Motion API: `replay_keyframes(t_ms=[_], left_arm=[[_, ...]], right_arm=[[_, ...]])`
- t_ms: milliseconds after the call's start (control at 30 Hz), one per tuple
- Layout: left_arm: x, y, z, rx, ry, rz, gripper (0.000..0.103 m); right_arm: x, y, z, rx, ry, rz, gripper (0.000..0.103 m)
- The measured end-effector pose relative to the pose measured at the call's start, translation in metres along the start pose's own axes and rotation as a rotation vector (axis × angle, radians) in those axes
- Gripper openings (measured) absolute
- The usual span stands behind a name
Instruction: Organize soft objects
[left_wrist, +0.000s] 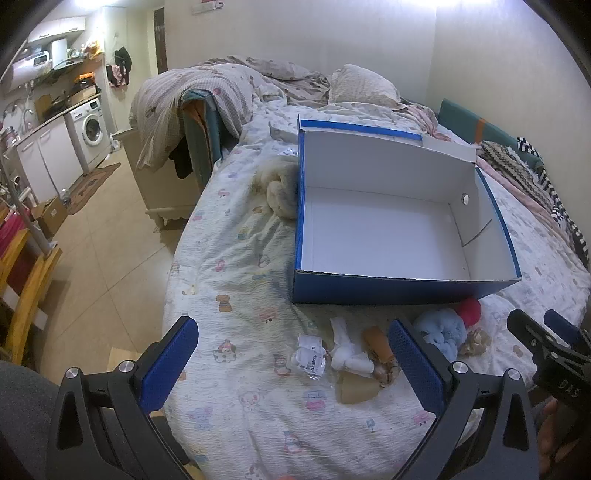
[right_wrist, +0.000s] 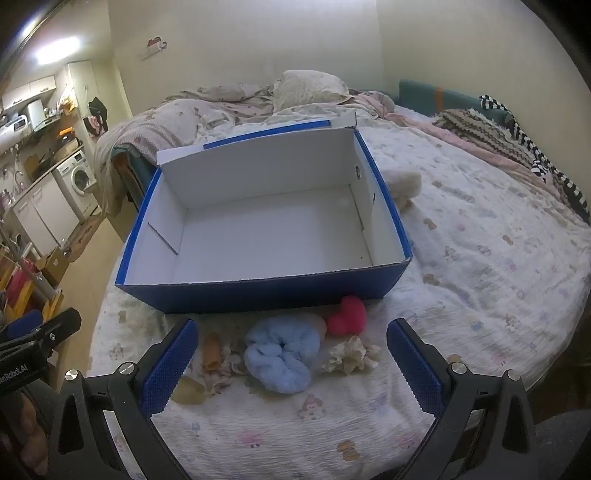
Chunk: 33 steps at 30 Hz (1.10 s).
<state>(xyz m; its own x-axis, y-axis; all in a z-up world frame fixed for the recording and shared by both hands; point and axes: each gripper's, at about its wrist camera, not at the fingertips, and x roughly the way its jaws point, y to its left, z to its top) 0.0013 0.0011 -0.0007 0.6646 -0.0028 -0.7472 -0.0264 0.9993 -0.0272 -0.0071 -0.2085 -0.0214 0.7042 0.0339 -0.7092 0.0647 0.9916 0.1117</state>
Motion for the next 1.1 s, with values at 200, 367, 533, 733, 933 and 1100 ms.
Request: replay_keyframes(t_ms=[200,367,533,733,933,1100], left_arm=[[-0.0009,0.0019,0.0007,0.0,0.0,0.003,0.103],[-0.0008,0.0014,0.0004,0.0,0.0,0.002,0.103],[-0.0018,0.0036,-0.0006,-0.001,0.002,0.002,0.103],[-0.0016,0.0035,-0.0009,0.001,0.002,0.0,0.103],[-0.0013,0.0035,-0.0008,0.0,0.002,0.0,0.103],[-0.0014,0.0041,-0.0007,0.001,0.002,0.001,0.103]], right_arm=[[-0.0017,0.0035,0.0011,-0.001,-0.003,-0.003,0.103],[-0.003,0.0032,0.0018,-0.003,-0.004,-0.002,0.103],[0.0003,0.0039,-0.0006,-0.013,-0.005,-0.002,0.103],[0.0002,0.0042,-0.0008,-0.014,-0.007,-0.002,0.103],[0.0,0.0047,-0.0006,-0.015,-0.006,-0.003,0.103],[0.0,0.0048,-0.0006,-0.015,-0.007,-0.003,0.103]])
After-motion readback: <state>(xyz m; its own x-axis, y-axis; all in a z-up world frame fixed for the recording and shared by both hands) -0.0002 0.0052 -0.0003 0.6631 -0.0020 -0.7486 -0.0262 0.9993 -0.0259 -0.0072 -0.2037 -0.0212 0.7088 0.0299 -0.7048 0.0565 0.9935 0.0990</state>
